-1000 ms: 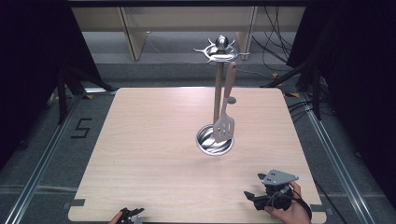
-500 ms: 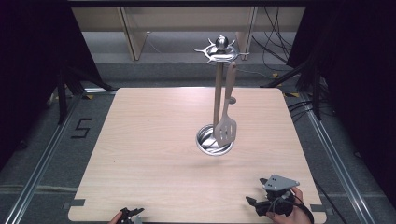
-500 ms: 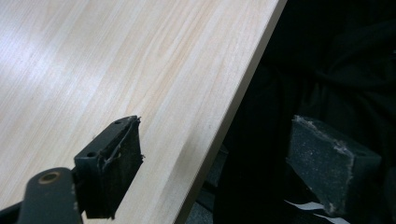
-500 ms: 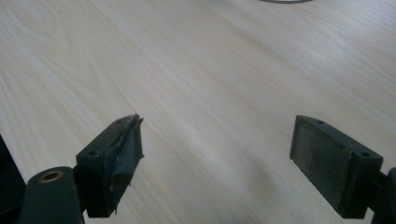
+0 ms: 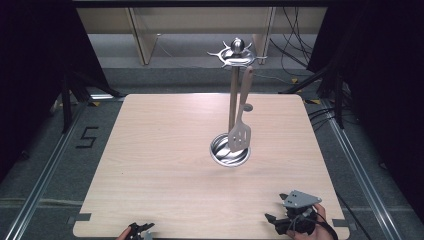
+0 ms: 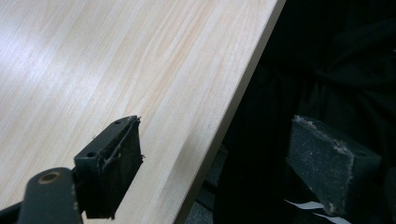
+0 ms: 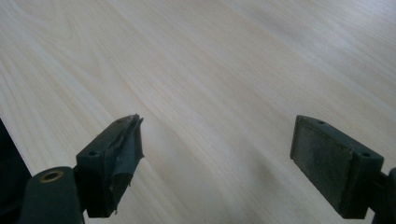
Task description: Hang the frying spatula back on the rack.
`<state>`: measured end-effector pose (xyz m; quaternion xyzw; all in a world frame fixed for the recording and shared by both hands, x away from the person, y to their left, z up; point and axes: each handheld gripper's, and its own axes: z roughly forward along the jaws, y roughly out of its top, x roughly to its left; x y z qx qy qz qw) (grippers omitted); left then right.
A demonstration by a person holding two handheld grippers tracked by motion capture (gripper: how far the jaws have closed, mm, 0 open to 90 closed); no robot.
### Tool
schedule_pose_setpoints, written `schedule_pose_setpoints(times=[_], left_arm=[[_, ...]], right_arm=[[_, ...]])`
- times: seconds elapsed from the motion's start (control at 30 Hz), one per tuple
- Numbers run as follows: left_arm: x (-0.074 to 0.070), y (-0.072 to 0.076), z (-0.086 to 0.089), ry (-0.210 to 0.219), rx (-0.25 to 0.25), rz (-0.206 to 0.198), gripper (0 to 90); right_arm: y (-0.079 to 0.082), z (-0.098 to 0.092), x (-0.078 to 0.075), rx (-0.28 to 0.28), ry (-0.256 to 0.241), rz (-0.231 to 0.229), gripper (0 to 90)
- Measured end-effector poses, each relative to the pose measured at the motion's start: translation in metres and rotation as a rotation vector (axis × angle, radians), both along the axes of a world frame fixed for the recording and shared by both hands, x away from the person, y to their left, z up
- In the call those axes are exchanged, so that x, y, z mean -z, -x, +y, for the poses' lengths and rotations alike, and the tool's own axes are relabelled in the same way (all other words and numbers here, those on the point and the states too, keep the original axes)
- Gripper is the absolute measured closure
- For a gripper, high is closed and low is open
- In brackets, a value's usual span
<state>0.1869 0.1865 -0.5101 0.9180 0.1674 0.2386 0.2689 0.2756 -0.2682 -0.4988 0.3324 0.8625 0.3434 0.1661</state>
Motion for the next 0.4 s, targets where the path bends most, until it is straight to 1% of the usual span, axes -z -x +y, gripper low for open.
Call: schedule_pose_setpoints(times=[0.07,0.13,0.23,0.3,0.33,0.4], left_arm=[[-0.0002,0.0001,0.0,-0.001,0.0,-0.002,16.9],[-0.0004,0.0,0.0,-0.002,0.001,-0.003,16.9],[-0.0005,0.0,0.0001,-0.003,0.001,-0.002,16.9],[-0.0004,0.0,0.0001,-0.002,0.001,-0.002,16.9],[-0.0004,0.0,0.0,-0.003,0.002,-0.002,16.9],[-0.0008,0.0,0.0001,-0.002,0.005,0.002,16.9]], right_arm=[[0.0001,-0.0004,0.0001,0.003,-0.002,0.01,17.8],[-0.0006,-0.0012,0.0003,0.0,0.003,0.001,17.8],[-0.0013,-0.002,0.0009,0.005,0.006,0.003,17.7],[0.0002,-0.0011,0.0015,0.021,-0.004,0.014,17.8],[-0.002,-0.0028,0.001,0.0,0.01,-0.002,17.7],[-0.0015,-0.0022,0.0011,0.008,-0.002,0.013,17.8]])
